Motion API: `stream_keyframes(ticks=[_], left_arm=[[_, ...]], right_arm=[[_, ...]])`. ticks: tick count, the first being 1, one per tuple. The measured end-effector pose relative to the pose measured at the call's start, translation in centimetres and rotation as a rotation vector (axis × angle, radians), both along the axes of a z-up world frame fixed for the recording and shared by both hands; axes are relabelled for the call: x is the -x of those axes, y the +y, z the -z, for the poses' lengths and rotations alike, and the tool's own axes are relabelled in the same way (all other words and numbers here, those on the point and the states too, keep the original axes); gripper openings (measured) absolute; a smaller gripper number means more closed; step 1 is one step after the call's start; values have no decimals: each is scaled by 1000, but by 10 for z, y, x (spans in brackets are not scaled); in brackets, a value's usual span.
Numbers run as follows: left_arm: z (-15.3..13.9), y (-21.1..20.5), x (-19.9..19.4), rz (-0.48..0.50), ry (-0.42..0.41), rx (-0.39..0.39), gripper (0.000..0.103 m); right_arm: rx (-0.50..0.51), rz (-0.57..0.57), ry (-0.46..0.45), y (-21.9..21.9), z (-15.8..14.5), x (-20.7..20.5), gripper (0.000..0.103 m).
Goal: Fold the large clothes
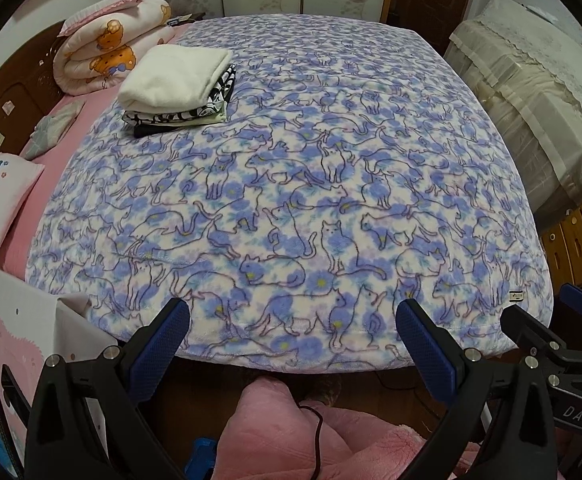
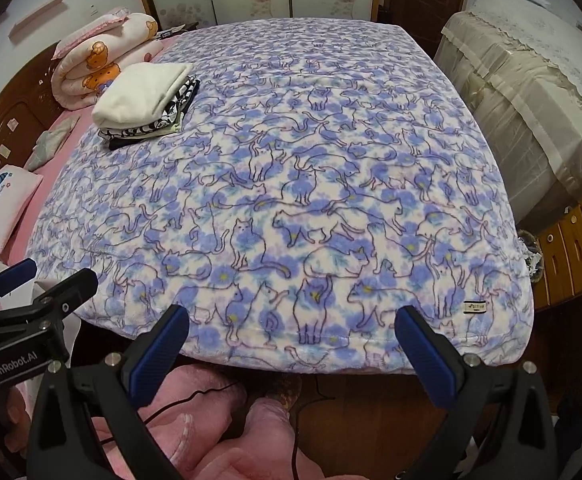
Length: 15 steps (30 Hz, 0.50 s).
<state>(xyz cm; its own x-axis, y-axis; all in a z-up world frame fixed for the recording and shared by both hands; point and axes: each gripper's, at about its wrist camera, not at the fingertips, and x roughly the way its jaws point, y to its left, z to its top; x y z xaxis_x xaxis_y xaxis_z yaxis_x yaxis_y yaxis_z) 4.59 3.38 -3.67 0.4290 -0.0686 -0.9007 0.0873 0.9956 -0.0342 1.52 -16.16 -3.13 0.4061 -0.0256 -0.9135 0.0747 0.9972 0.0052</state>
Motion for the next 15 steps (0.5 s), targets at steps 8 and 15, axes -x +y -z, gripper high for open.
stream_keyframes(ticks=[8,15], left_arm=[[0,-3,3,7,-3,1,102],[0,-4,3,10,-4,-2,102]], right_arm=[[1,2,4,1,1,1,103],[-1,-3,7,0,1,-1,103]])
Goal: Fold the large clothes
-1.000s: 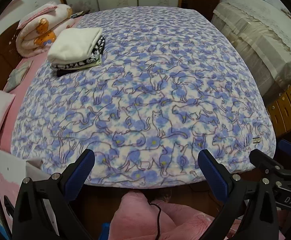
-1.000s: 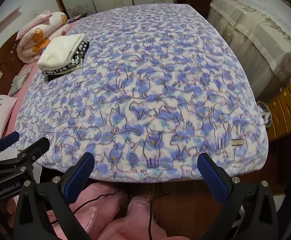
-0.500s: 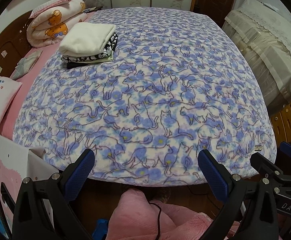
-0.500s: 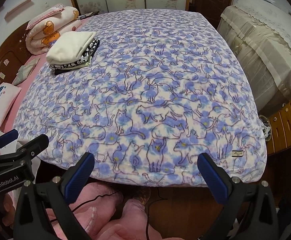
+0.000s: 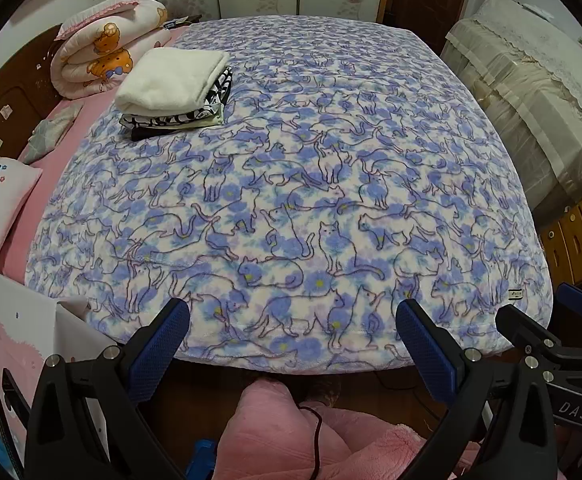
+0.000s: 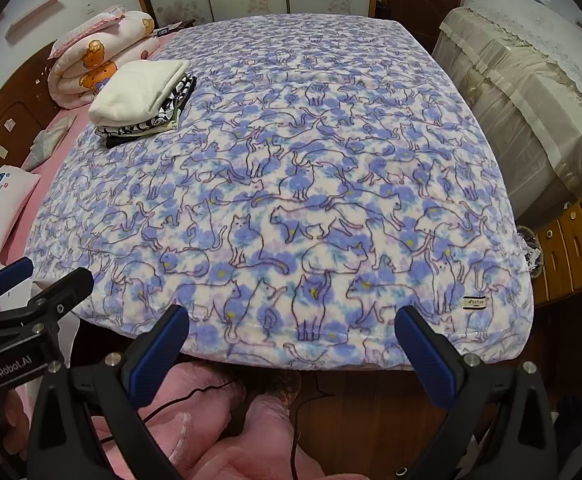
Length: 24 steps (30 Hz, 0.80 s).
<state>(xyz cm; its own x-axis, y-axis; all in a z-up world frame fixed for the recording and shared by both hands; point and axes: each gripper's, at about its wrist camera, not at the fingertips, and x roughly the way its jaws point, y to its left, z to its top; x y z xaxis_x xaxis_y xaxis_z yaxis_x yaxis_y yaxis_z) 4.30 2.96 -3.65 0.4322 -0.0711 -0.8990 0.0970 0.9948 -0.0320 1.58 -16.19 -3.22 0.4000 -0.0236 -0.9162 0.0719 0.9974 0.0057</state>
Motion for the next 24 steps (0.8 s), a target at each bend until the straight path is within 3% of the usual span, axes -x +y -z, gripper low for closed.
stream_keyframes(ticks=[24], left_arm=[[-1,-3,-1,-4,0,-1,102]], right_arm=[[3,0,0,-1,0,-1,103]])
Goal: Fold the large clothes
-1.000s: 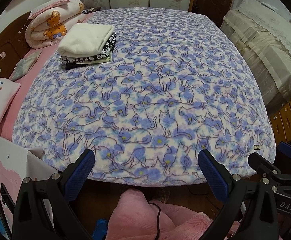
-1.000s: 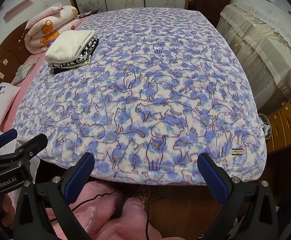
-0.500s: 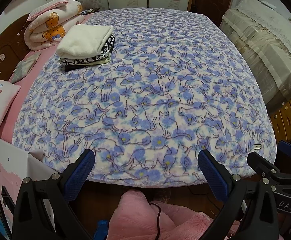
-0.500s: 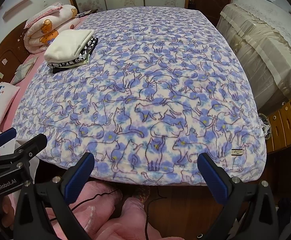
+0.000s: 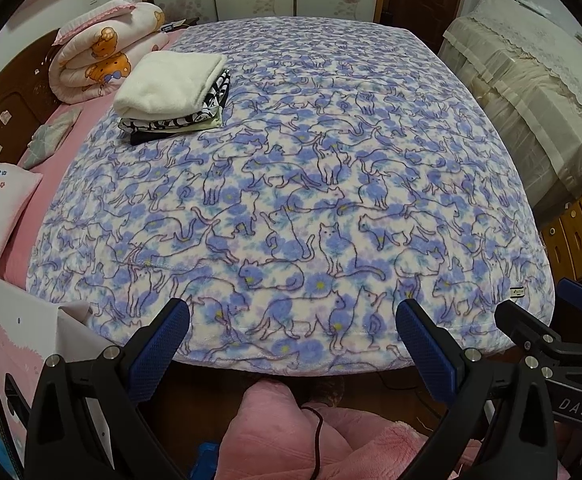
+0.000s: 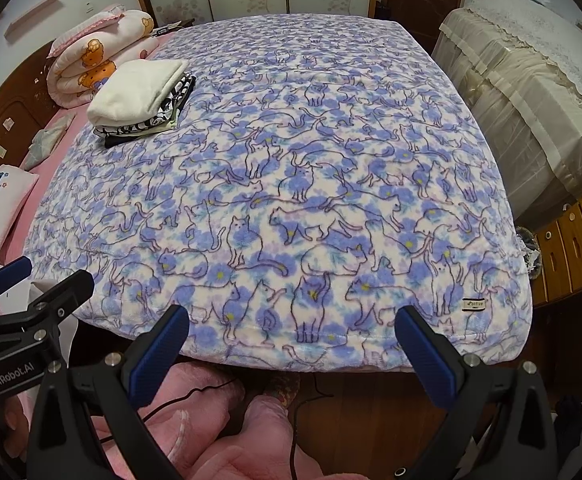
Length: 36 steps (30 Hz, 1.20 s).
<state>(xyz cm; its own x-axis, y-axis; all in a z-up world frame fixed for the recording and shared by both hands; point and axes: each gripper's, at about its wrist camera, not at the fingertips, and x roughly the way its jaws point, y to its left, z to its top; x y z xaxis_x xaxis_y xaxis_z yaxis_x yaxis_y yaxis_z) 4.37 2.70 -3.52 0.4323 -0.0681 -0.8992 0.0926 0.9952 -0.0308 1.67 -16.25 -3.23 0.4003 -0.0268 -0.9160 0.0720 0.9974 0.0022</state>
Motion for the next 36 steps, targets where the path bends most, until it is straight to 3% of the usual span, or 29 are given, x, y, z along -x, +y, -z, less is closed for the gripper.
stream_keyframes(ticks=[36], left_arm=[[-2,5,-5,9,-6,-4,102]], right_arm=[[6,-3,8,1,1,0,103]])
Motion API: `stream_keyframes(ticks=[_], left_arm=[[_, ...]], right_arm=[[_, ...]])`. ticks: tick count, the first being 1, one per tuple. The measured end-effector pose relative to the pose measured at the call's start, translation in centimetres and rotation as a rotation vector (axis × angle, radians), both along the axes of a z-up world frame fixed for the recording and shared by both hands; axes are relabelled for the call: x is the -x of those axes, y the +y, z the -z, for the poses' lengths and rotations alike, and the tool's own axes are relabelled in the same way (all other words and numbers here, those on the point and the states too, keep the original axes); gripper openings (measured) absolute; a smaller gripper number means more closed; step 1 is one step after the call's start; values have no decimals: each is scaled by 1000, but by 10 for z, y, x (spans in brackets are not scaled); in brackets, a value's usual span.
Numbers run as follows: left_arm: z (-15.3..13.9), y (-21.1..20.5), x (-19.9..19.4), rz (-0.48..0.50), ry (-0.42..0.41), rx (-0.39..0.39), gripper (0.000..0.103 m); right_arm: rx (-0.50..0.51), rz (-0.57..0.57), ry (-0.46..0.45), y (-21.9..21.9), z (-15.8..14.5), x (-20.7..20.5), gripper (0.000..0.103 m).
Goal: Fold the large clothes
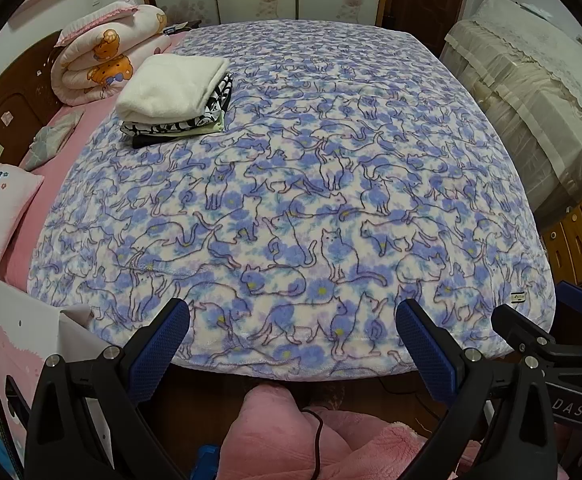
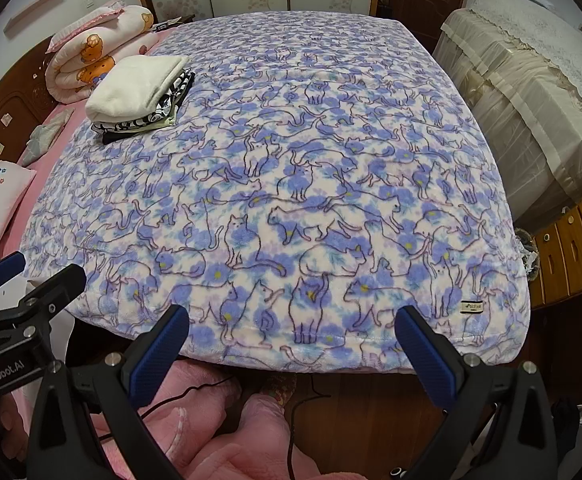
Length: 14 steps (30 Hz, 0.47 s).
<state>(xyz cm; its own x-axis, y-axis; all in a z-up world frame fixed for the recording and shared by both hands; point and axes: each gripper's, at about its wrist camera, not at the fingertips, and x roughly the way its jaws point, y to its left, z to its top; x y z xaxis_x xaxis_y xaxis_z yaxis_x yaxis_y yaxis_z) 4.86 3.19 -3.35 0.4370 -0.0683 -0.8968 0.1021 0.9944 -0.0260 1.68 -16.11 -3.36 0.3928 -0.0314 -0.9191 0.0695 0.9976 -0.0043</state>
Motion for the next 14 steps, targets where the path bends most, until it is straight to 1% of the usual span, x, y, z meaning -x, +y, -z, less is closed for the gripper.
stream_keyframes(ticks=[14], left_arm=[[0,-3,2,-5,-2,-1,102]], right_arm=[[1,0,2,1,-1,0,103]])
